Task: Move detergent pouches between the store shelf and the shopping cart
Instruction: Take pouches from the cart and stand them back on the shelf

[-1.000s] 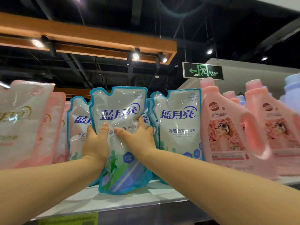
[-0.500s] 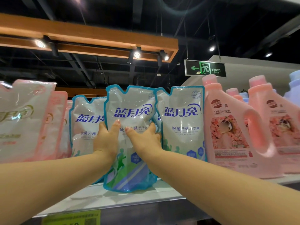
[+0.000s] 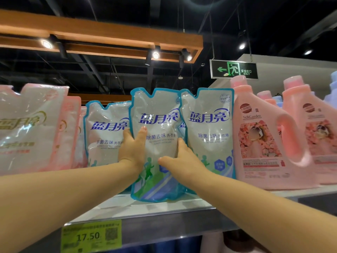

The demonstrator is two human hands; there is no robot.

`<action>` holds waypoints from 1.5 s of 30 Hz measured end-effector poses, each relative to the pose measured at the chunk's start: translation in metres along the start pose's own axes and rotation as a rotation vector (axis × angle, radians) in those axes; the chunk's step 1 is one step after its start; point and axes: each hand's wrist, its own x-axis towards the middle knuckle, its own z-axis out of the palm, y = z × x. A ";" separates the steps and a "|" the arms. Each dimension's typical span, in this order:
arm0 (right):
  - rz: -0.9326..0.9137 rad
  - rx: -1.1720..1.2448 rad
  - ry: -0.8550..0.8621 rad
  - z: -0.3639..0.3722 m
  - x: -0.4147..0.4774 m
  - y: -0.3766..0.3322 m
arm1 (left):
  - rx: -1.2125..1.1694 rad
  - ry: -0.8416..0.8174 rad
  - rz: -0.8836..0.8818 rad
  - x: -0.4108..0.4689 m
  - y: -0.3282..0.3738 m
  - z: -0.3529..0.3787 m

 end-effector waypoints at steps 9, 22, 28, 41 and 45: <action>-0.311 -0.243 0.466 -0.063 -0.027 0.016 | 0.169 -0.258 -0.148 -0.016 -0.002 -0.021; -0.108 -0.554 0.150 -0.073 -0.026 0.051 | 0.266 -0.355 -0.311 -0.024 -0.004 -0.025; -0.092 -0.535 0.140 -0.074 -0.029 0.049 | 0.340 -0.352 -0.262 -0.034 0.006 -0.024; -0.408 -0.543 0.369 -0.124 -0.125 0.001 | 0.814 -0.353 0.604 -0.159 0.107 -0.032; -0.455 -0.583 0.433 -0.151 -0.189 -0.013 | 0.730 -0.313 0.802 -0.229 0.146 -0.011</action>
